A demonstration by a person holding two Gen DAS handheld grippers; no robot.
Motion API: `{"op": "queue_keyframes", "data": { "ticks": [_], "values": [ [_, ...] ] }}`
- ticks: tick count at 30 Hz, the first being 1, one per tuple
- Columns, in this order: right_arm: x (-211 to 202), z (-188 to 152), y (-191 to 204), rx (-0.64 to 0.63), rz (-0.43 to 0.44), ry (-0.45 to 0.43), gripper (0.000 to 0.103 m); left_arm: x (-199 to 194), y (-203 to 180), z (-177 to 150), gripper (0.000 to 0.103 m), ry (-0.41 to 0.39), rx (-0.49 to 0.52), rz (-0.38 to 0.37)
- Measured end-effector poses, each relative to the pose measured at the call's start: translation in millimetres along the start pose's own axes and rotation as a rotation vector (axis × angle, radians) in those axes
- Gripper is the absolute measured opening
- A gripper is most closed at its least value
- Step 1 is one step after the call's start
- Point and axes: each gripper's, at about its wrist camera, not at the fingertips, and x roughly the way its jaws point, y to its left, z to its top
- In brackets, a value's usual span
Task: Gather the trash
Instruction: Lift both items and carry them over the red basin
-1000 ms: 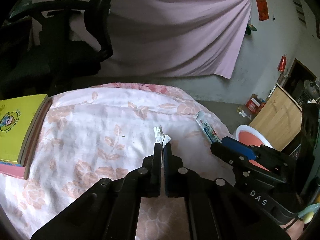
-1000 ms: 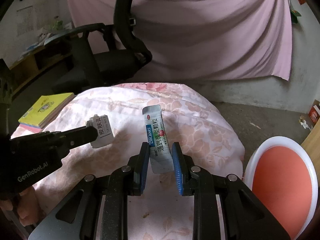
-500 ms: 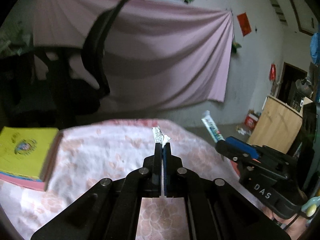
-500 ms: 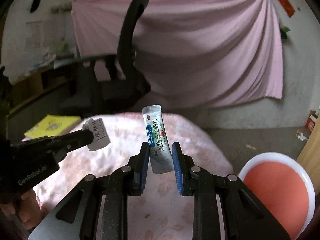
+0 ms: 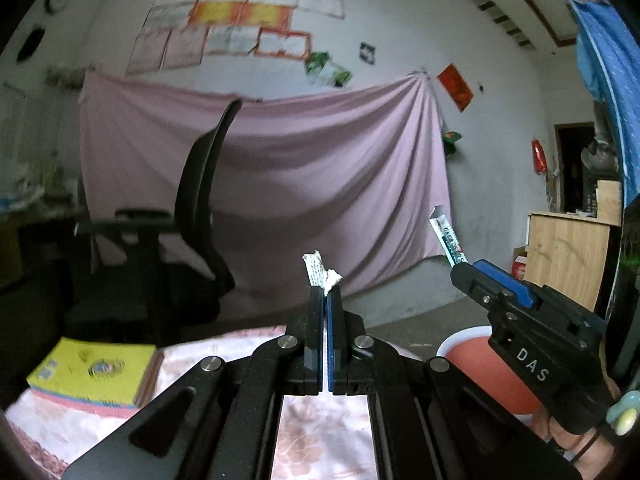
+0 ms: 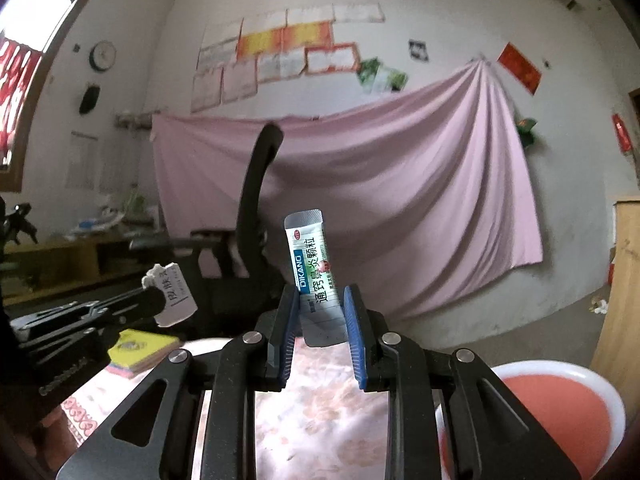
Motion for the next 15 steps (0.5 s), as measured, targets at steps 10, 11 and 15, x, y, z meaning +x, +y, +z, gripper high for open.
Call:
{"op": "queue_keyframes", "data": {
  "ticks": [10,11,15],
  "values": [
    [-30,16,-42,0.046,-0.111,-0.09,0.021,-3,-54,24,0.0,-0.066,0.074,-0.067],
    [-31,17,-48,0.053,-0.121,-0.091,0.021,-1,-62,25,0.0,-0.065,0.081,-0.077],
    [-37,18,-70,0.082,-0.17,-0.089,0.022,2,-92,25,0.0,-0.056,0.093,-0.117]
  ]
}}
